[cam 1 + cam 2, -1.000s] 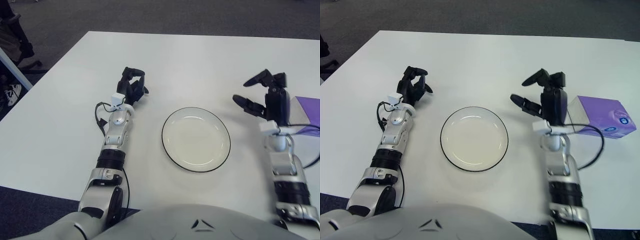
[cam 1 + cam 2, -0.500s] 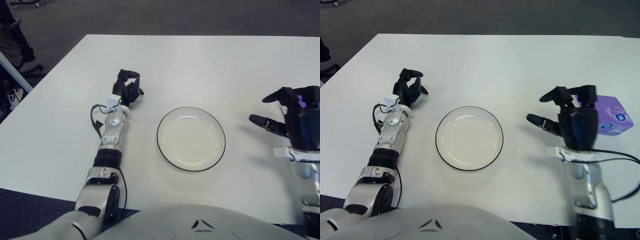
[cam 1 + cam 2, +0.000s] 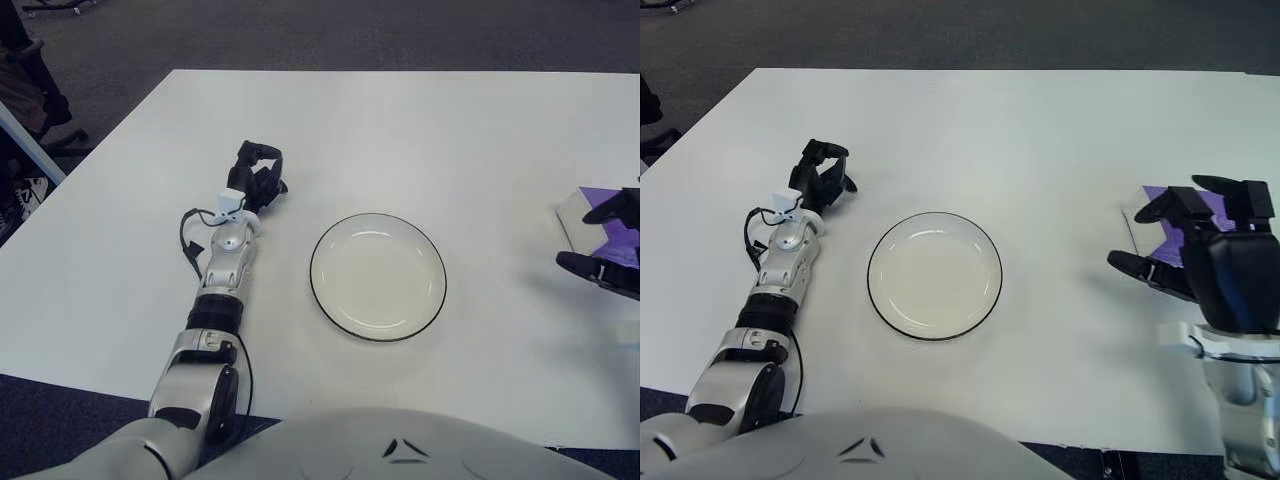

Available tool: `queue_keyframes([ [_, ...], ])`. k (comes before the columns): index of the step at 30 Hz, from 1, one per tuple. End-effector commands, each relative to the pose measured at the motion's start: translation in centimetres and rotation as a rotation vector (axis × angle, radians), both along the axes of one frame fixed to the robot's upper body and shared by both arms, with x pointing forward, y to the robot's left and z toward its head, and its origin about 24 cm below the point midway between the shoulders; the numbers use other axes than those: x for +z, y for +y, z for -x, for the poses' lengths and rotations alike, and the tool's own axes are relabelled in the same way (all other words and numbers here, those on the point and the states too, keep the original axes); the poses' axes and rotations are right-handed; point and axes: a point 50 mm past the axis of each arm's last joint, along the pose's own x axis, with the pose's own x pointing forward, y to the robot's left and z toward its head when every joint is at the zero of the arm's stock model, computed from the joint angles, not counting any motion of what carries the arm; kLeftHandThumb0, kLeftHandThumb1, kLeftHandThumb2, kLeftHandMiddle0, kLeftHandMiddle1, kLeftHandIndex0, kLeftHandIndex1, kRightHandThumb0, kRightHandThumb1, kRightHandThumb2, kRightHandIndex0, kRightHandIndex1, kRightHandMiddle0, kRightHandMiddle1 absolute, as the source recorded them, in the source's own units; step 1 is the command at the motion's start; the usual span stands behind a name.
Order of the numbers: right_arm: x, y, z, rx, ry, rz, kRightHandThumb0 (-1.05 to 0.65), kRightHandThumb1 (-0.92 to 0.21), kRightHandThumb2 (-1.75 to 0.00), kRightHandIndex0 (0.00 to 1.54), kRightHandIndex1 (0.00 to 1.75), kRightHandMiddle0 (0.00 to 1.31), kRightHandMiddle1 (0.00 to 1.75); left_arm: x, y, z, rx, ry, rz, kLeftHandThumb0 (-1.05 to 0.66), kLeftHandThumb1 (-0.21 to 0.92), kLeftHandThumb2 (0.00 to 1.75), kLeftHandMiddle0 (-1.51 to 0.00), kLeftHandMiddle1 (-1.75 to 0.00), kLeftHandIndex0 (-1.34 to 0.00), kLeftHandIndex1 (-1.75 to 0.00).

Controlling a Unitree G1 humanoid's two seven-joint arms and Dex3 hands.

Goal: Put the tissue paper into the plate.

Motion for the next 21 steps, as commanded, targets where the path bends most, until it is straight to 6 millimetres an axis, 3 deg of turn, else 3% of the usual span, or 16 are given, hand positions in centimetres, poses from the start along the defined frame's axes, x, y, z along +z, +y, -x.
queue_keyframes([
  [1,0.7,-0.4,0.3,-0.024,0.037,0.048,-0.56,-0.92,-0.18,0.65,0.15,0.48,0.56,-4.6,-0.6,2.3,0.006,0.162,0.026,-0.35,0.92,0.4,-0.75,-1.71,-0.33,-1.63],
  [3,0.7,-0.5,0.5,-0.037,0.051,0.054,-0.63,-0.92,-0.2,0.62,0.06,0.48,0.38,-4.6,-0.6,2.3,0.003,0.162,0.025,-0.35,0.92,0.4,-0.75,-1.71,-0.33,-1.63],
  [6,0.7,-0.7,0.6,-0.063,0.071,0.061,-0.68,-0.92,-0.24,0.58,0.02,0.48,0.24,-4.6,-0.7,2.2,0.0,0.162,0.024,-0.35,0.92,0.4,-0.75,-1.71,-0.33,-1.63],
  [21,0.3,-2.9,1.1,-0.196,0.179,0.012,-0.91,-0.92,-0.55,0.42,0.0,0.35,0.05,-4.4,-0.9,1.9,-0.019,0.164,0.012,-0.35,0.92,0.4,-0.73,-1.72,-0.33,-1.62],
])
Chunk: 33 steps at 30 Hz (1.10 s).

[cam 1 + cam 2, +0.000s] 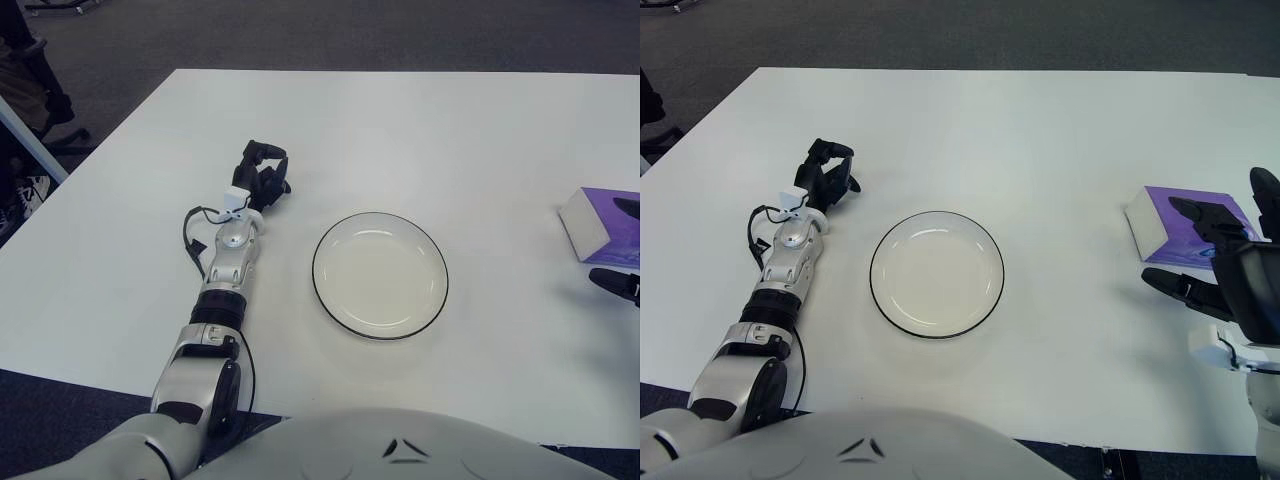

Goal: Put the tissue paper into the plate.

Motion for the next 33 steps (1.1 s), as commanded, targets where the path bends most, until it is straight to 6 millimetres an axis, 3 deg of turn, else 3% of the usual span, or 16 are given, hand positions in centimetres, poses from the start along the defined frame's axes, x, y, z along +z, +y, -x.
queue_keyframes([
  [1,0.1,-0.8,0.0,-0.017,0.012,-0.014,-0.92,-0.92,-0.57,0.41,0.0,0.34,0.05,-4.4,-0.5,2.2,-0.003,0.166,0.023,-0.36,0.92,0.4,-0.73,-1.72,-0.33,-1.62],
  [17,-1.3,-3.4,-1.3,-0.069,0.105,-0.131,-0.95,-0.92,-0.65,0.28,0.0,0.28,0.01,-4.4,-0.6,2.2,-0.007,0.169,0.021,-0.35,0.92,0.4,-0.71,-1.73,-0.33,-1.62],
  [33,-3.3,-5.6,-4.1,-0.075,0.305,-0.28,-0.94,-0.92,-0.62,0.22,0.0,0.25,0.0,-4.5,-0.5,2.2,-0.012,0.171,0.02,-0.35,0.92,0.4,-0.71,-1.74,-0.33,-1.62],
])
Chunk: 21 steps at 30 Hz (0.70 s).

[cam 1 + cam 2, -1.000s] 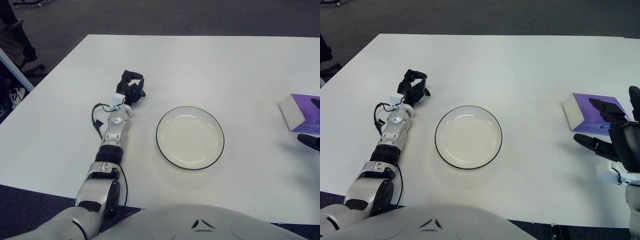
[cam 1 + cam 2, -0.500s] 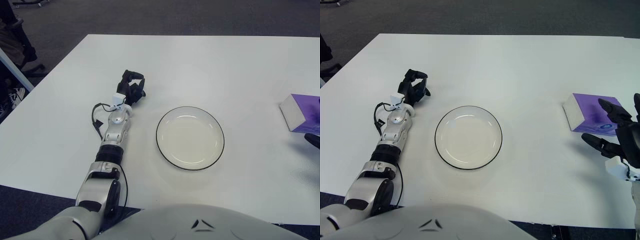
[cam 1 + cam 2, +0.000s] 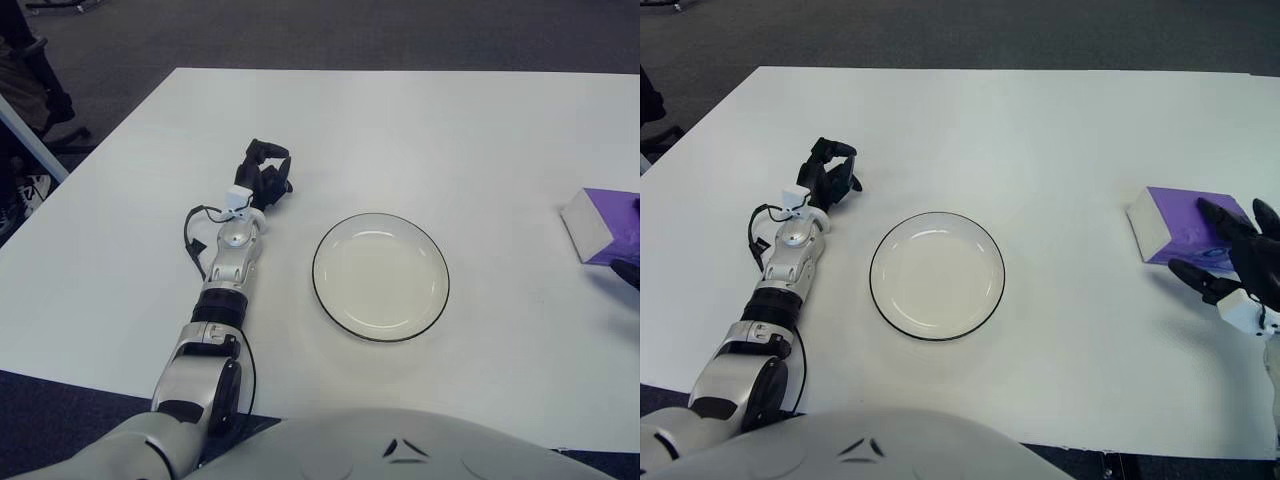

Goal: Put the tissue paper into the plate.

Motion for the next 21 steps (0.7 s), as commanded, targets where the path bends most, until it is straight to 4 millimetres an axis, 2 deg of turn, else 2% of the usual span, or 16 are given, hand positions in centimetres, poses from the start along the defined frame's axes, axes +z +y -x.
queue_keyframes([
  [1,-0.2,-0.1,-0.7,0.011,0.062,-0.027,-0.93,-0.92,-0.61,0.21,0.0,0.25,0.0,-4.6,-0.2,2.3,0.003,0.175,0.022,-0.35,0.92,0.4,-0.7,-1.74,-0.33,-1.62],
  [12,-1.1,0.7,-2.5,0.093,0.149,-0.056,-0.9,-0.92,-0.56,0.21,0.0,0.25,0.0,-4.6,-0.2,2.3,0.0,0.173,0.022,-0.35,0.92,0.4,-0.7,-1.74,-0.33,-1.62],
  [21,-1.3,1.9,-3.6,0.163,0.149,-0.042,-0.86,-0.92,-0.48,0.23,0.01,0.28,0.02,-4.6,-0.2,2.3,-0.003,0.172,0.022,-0.35,0.92,0.4,-0.7,-1.75,-0.33,-1.62],
])
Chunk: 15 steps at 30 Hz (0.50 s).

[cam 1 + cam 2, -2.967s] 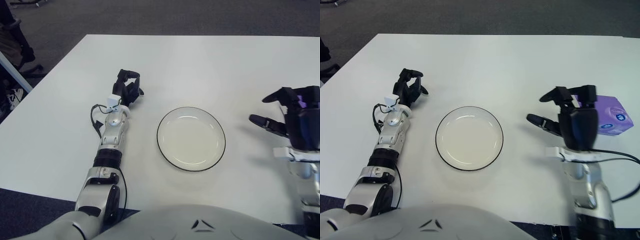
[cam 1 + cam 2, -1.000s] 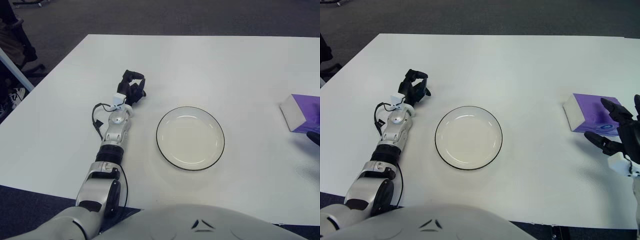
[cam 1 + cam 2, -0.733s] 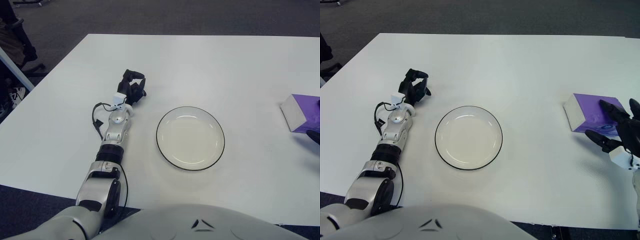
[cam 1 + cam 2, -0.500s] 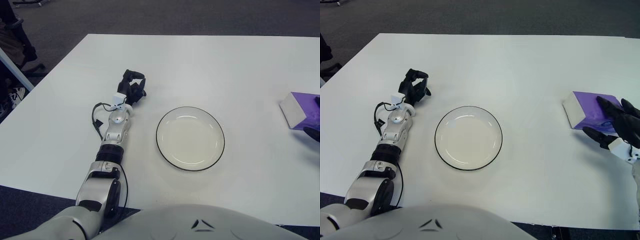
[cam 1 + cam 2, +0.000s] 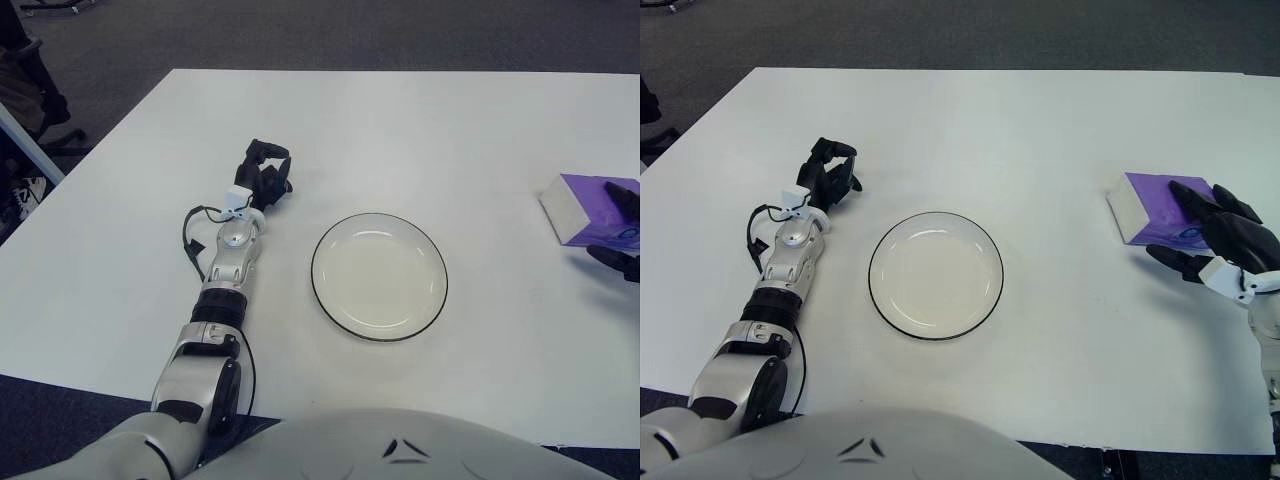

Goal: Put the tissue paper into the plate.

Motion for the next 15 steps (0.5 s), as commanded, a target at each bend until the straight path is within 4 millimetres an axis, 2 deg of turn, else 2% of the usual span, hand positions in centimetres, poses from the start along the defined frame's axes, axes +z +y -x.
queue_keyframes([
  [1,-1.1,0.8,-0.3,0.048,0.063,-0.016,-0.86,-0.92,-0.47,0.24,0.01,0.29,0.02,-4.6,-0.2,2.3,0.004,0.171,0.024,-0.35,0.92,0.4,-0.7,-1.75,-0.33,-1.62],
  [15,-1.3,3.1,-1.9,0.197,0.1,-0.025,-0.87,-0.92,-0.47,0.25,0.01,0.31,0.02,-4.6,-0.3,2.4,0.0,0.17,0.022,-0.35,0.92,0.4,-0.7,-1.75,-0.33,-1.62],
])
